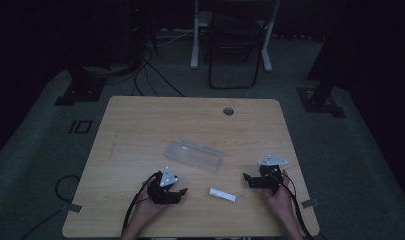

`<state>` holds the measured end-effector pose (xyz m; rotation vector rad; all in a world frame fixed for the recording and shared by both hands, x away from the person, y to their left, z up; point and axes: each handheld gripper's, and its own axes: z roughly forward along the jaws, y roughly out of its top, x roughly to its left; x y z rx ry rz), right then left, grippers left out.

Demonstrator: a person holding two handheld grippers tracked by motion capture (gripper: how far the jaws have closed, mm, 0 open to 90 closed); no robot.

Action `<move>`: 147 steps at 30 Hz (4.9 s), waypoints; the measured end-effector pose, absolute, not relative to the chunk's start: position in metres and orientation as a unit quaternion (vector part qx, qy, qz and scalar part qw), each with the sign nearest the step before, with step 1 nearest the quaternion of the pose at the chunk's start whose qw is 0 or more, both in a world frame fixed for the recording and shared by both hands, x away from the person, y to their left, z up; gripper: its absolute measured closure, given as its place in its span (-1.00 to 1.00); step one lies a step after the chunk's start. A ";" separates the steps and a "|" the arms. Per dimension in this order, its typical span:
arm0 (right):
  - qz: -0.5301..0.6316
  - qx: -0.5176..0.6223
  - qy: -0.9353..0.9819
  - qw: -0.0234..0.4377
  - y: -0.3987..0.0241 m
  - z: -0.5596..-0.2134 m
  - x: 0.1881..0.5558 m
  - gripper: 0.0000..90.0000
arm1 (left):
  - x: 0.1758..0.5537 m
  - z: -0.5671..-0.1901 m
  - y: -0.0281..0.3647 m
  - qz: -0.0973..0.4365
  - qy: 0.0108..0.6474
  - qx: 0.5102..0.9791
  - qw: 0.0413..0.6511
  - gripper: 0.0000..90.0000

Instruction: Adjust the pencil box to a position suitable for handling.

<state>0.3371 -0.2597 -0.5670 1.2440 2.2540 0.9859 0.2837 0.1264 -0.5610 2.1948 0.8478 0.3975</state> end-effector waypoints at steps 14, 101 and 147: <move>0.351 0.443 0.803 0.191 -0.260 -0.567 0.337 -0.72 | 0.283 -0.561 0.127 0.157 0.333 0.853 0.370 -0.07; 0.350 0.444 0.803 0.191 -0.260 -0.567 0.337 -0.72 | 0.404 -0.505 0.112 0.265 0.281 0.862 0.328 0.50; 0.351 0.443 0.803 0.191 -0.260 -0.567 0.337 -0.72 | 0.352 -0.505 0.146 0.292 0.291 0.848 0.334 0.86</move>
